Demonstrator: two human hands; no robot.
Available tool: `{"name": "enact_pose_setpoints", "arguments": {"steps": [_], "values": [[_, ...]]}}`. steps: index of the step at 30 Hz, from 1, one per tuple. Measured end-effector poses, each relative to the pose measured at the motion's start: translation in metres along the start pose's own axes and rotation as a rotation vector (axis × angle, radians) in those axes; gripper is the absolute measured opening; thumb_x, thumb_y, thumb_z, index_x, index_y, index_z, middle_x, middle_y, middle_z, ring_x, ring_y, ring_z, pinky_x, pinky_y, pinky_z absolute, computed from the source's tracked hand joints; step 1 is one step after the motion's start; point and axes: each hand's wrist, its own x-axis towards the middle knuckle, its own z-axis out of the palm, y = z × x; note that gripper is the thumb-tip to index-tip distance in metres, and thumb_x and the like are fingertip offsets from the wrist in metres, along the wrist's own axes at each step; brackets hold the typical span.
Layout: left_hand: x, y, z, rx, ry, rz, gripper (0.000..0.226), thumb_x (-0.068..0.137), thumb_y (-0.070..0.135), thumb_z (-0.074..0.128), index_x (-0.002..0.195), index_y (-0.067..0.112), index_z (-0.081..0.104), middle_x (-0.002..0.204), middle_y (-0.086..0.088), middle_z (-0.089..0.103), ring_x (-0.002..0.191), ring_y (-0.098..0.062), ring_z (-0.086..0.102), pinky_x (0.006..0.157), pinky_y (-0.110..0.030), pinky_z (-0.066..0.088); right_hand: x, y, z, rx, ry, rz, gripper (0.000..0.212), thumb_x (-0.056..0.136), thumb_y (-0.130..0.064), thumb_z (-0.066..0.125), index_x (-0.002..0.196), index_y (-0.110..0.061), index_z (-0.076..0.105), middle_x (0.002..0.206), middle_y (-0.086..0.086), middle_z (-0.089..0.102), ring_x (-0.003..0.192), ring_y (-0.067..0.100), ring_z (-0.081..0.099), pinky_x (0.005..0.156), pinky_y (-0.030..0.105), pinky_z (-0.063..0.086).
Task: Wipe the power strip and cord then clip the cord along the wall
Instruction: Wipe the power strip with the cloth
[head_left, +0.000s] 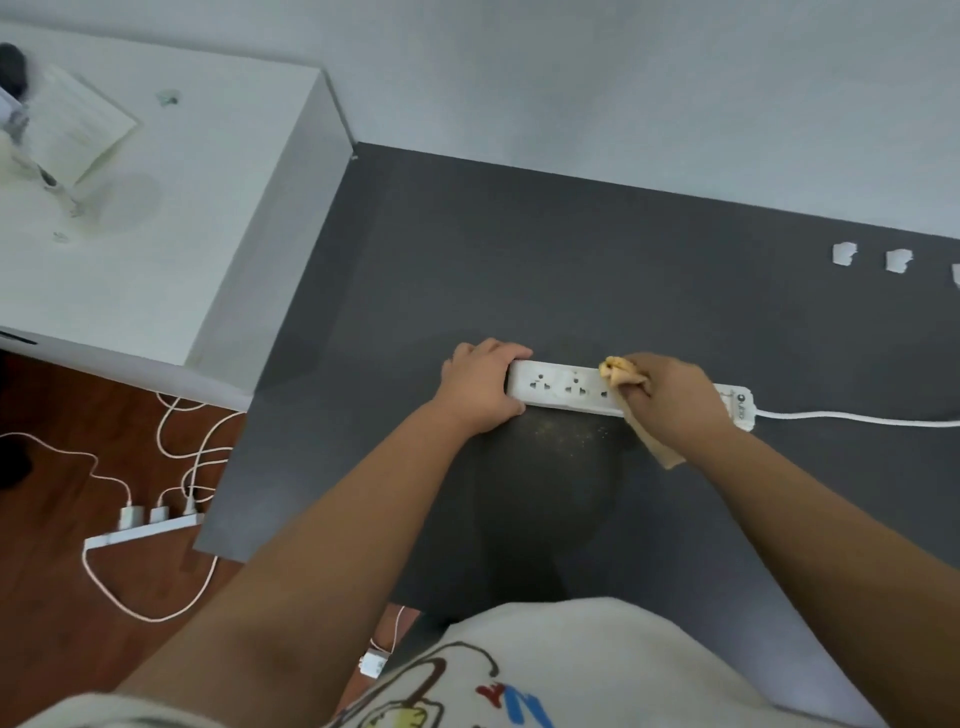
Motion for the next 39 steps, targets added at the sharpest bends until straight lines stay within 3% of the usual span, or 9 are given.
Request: {"name": "enact_pose_setpoints", "arguments": {"steps": [2, 7, 12, 17, 22, 26, 31, 35, 39], "values": [[-0.001, 0.017, 0.006, 0.089, 0.006, 0.048, 0.073, 0.071, 0.035, 0.072, 0.136, 0.038, 0.041, 0.136, 0.011, 0.044, 0.130, -0.023, 0.028, 0.105, -0.037, 0.022, -0.009, 0.001, -0.005, 0.057, -0.048, -0.049, 0.019, 0.090, -0.032, 0.058, 0.096, -0.019, 0.069, 0.085, 0.002, 0.071, 0.083, 0.023, 0.063, 0.073, 0.037, 0.052], [0.002, 0.049, 0.028, 0.181, -0.010, 0.271, 0.066, 0.082, 0.037, 0.066, 0.142, 0.031, 0.039, 0.147, 0.008, 0.040, 0.146, -0.021, 0.017, 0.119, -0.044, 0.001, -0.003, 0.022, -0.020, 0.051, 0.247, 0.131, 0.017, 0.093, -0.030, 0.047, 0.083, -0.025, 0.061, 0.078, 0.000, 0.063, 0.080, 0.028, 0.061, 0.062, 0.031, 0.041], [0.007, 0.061, 0.037, 0.199, 0.008, 0.285, 0.059, 0.088, 0.033, 0.061, 0.143, 0.027, 0.040, 0.145, 0.006, 0.044, 0.139, -0.019, 0.033, 0.118, -0.046, 0.007, -0.032, 0.019, 0.001, -0.038, -0.091, -0.185, 0.021, 0.087, -0.026, 0.060, 0.106, -0.026, 0.068, 0.099, 0.001, 0.070, 0.093, 0.023, 0.064, 0.074, 0.034, 0.050], [0.004, 0.064, 0.037, 0.224, 0.004, 0.253, 0.060, 0.090, 0.029, 0.061, 0.145, 0.029, 0.036, 0.147, 0.008, 0.042, 0.137, -0.014, 0.037, 0.119, -0.049, 0.002, -0.020, 0.041, -0.010, 0.102, 0.284, 0.094, 0.020, 0.092, -0.026, 0.052, 0.106, -0.024, 0.068, 0.098, 0.003, 0.068, 0.092, 0.025, 0.063, 0.070, 0.029, 0.043], [0.004, 0.067, 0.035, 0.268, -0.001, 0.240, 0.060, 0.090, 0.031, 0.060, 0.145, 0.029, 0.036, 0.147, 0.008, 0.042, 0.135, -0.012, 0.039, 0.118, -0.052, -0.002, -0.033, 0.032, -0.005, 0.035, -0.054, -0.137, 0.016, 0.088, -0.024, 0.058, 0.100, -0.021, 0.068, 0.091, -0.001, 0.068, 0.091, 0.024, 0.064, 0.070, 0.032, 0.047], [0.004, 0.068, 0.035, 0.261, 0.004, 0.234, 0.059, 0.089, 0.030, 0.060, 0.144, 0.029, 0.037, 0.146, 0.008, 0.043, 0.134, -0.012, 0.040, 0.117, -0.052, -0.002, -0.026, 0.049, -0.017, 0.125, 0.293, 0.124, 0.023, 0.092, -0.026, 0.051, 0.107, -0.022, 0.068, 0.101, 0.005, 0.069, 0.094, 0.026, 0.063, 0.072, 0.031, 0.045], [0.004, 0.069, 0.036, 0.279, 0.004, 0.228, 0.059, 0.090, 0.031, 0.060, 0.144, 0.029, 0.036, 0.144, 0.008, 0.043, 0.133, -0.013, 0.042, 0.117, -0.053, 0.000, -0.047, 0.046, -0.003, 0.093, -0.009, -0.096, 0.020, 0.088, -0.022, 0.055, 0.102, -0.025, 0.069, 0.095, -0.001, 0.067, 0.092, 0.022, 0.062, 0.074, 0.032, 0.048], [0.004, 0.069, 0.037, 0.251, 0.001, 0.216, 0.060, 0.089, 0.030, 0.061, 0.144, 0.029, 0.037, 0.144, 0.009, 0.044, 0.132, -0.012, 0.042, 0.118, -0.053, -0.001, -0.037, 0.063, -0.017, 0.146, 0.294, 0.157, 0.023, 0.091, -0.024, 0.053, 0.108, -0.023, 0.068, 0.103, 0.005, 0.068, 0.097, 0.027, 0.062, 0.076, 0.033, 0.049], [0.005, 0.069, 0.037, 0.266, 0.002, 0.219, 0.060, 0.089, 0.031, 0.061, 0.144, 0.030, 0.037, 0.142, 0.009, 0.044, 0.131, -0.012, 0.044, 0.118, -0.052, 0.000, -0.050, 0.052, -0.016, 0.079, -0.005, -0.004, 0.021, 0.089, -0.024, 0.054, 0.100, -0.030, 0.070, 0.091, -0.010, 0.065, 0.087, 0.014, 0.061, 0.069, 0.026, 0.044]]}}
